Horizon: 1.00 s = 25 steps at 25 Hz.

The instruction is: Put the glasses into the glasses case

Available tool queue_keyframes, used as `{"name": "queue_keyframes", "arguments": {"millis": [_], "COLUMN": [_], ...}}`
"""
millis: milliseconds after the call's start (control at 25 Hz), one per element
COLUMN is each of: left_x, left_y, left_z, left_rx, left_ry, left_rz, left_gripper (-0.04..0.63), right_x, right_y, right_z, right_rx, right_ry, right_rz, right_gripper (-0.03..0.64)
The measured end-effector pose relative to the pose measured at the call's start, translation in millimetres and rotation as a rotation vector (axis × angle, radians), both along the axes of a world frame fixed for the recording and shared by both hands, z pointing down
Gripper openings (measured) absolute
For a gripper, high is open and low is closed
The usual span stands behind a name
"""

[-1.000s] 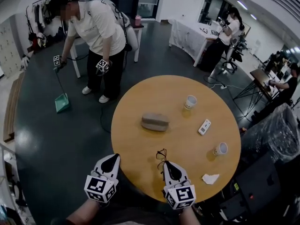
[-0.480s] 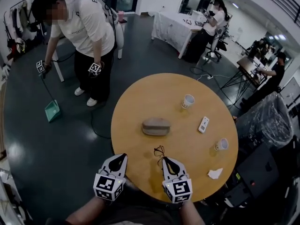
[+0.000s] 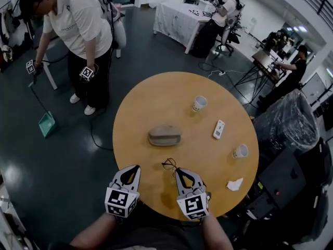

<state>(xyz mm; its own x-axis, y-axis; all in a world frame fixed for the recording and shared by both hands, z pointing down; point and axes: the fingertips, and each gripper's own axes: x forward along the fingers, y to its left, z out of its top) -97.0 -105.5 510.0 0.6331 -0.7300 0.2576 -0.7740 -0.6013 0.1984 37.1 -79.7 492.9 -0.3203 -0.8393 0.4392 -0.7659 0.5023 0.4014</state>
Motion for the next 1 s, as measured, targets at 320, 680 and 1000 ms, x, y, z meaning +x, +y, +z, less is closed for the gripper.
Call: {"name": "queue_keyframes", "arguments": {"millis": [320,680,1000], "left_x": [26,61,79], "left_y": [-36,-93,-127], "left_z": [9,40,68], "left_rx": [-0.014,-0.043,-0.06], "left_ry": [-0.056,-0.126,-0.181], "left_rz": [-0.03,-0.014,0.017], "left_gripper": [0.006,0.005,0.006], "right_x": [19,23,20], "right_y": [-45,-97,-135], "right_z": [16,62,92], "right_rx": [-0.021,-0.112,-0.164], "right_ry": [0.139,0.276,0.39], "right_rz": [-0.146,-0.289,-0.381], "right_gripper": [-0.011,-0.011,-0.011]}}
